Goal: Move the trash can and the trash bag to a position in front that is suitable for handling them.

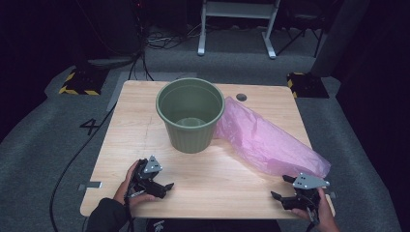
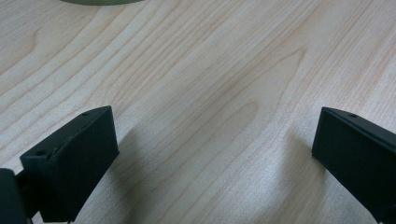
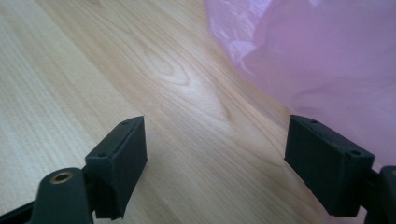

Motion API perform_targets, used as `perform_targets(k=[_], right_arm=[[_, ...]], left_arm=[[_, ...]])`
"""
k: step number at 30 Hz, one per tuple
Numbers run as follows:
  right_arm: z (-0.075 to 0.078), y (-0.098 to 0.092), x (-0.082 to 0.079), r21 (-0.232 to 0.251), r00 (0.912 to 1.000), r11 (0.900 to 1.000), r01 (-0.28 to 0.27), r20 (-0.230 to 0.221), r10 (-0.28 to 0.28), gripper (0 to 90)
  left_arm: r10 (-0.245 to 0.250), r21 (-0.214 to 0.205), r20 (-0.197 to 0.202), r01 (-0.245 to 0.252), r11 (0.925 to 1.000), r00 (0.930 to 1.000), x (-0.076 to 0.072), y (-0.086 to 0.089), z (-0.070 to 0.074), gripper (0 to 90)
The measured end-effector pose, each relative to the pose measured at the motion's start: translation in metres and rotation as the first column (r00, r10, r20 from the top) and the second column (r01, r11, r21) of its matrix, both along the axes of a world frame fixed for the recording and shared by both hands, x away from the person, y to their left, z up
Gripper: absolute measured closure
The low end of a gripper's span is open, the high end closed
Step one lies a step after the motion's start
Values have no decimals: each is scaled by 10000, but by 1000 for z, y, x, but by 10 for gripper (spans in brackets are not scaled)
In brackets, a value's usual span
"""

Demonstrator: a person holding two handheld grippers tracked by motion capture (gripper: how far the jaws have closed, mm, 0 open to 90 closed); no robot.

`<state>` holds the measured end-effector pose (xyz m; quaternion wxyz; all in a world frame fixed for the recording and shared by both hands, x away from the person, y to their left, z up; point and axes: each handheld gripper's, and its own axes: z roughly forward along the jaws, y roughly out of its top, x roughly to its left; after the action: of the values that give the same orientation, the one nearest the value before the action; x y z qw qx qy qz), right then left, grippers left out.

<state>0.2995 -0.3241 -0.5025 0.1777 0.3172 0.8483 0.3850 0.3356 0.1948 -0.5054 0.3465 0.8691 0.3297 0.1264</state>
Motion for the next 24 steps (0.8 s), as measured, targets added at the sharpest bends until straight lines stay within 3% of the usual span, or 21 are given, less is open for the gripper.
perform_targets(k=[11,12,13,17,24], right_arm=[[1,5,-9,314,9989,9984,-467,-42,469,240],[3,9,-11,617,9977,9960,-642,-197,656,245],[3,9,-11,617,9977,9960,-642,-197,656,245],[9,21,-17,473,9961,9950,-879,8,880,247],[20,38,-14,510,9964,9954,-806,295,792,241]], left_arm=[[6,-3,4,-6,10000,10000,0,0,0,0],[-18,-9,11,18,10000,10000,1,0,0,0],[-18,-9,11,18,10000,10000,1,0,0,0],[-4,-8,-8,4,10000,10000,1,-1,0,0],[12,-20,-8,-12,10000,10000,1,-1,0,0]])
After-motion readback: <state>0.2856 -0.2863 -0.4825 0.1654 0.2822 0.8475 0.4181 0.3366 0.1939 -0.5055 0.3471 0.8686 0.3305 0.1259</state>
